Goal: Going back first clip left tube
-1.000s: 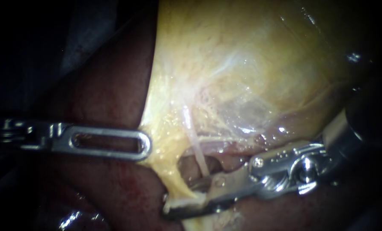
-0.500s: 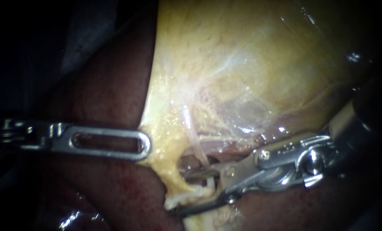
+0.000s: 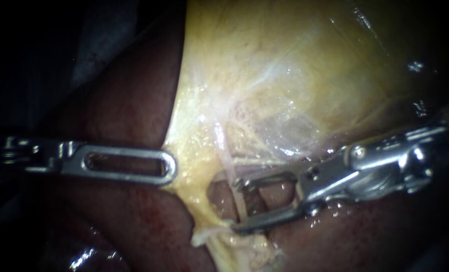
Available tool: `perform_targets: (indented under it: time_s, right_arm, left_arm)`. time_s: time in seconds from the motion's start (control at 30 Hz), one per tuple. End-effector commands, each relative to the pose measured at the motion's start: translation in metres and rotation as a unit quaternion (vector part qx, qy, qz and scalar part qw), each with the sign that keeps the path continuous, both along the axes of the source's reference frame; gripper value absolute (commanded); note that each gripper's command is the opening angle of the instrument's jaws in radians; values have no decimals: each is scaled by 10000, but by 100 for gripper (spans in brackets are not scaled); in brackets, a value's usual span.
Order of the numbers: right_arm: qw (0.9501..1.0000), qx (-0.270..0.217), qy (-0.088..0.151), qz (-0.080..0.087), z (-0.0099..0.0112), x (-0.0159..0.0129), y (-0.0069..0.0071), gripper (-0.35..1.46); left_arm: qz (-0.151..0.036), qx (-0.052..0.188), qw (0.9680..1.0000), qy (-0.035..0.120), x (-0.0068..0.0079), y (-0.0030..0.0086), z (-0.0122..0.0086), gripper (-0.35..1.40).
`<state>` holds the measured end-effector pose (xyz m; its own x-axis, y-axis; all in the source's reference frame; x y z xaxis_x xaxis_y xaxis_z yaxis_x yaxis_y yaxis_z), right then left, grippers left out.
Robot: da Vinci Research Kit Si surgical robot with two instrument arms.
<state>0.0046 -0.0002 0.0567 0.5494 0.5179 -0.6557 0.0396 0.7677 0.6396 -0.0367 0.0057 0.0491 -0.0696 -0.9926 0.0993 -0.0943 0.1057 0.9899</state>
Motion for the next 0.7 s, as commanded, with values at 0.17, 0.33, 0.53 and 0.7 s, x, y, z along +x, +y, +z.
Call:
perform_targets:
  time_s: [0.17,0.33,0.53,0.7]
  right_arm:
    - [9999,-81,-45,137,-11,-28,22,44]
    - [9996,-143,-84,224,-15,-50,34,44]
    - [9995,-163,-106,266,-14,-67,37,44]
    - [9994,-168,-118,289,-14,-71,37,43]
  left_arm:
    - [0,-2,10000,-4,0,0,2,-35]
    - [-2,-5,10000,-1,-1,1,5,-35]
    - [-4,-12,10000,3,-3,1,9,-35]
    - [-9,-17,10000,9,-6,2,13,-35]
